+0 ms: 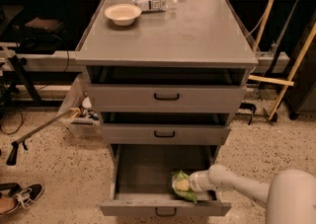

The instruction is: Place green rice chip bag into bottom drawer

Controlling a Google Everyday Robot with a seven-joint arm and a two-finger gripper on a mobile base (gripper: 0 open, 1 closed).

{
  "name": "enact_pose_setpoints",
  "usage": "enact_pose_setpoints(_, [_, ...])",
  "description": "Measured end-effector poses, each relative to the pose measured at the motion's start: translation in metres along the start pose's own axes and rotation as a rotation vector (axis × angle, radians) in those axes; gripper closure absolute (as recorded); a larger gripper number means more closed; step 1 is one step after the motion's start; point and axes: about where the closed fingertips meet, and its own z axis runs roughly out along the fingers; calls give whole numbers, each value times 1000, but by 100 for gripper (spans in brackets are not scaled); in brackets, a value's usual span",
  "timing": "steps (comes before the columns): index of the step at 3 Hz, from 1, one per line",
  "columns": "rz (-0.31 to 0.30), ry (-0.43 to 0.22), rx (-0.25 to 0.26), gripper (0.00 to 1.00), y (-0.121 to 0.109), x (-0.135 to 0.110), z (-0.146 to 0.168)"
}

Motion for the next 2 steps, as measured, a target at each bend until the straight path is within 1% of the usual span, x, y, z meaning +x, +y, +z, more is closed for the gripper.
enact_pose_setpoints(1, [0, 0, 0, 12, 0, 0, 0])
enact_pose_setpoints(2, [0, 0, 0, 0, 0, 0, 0])
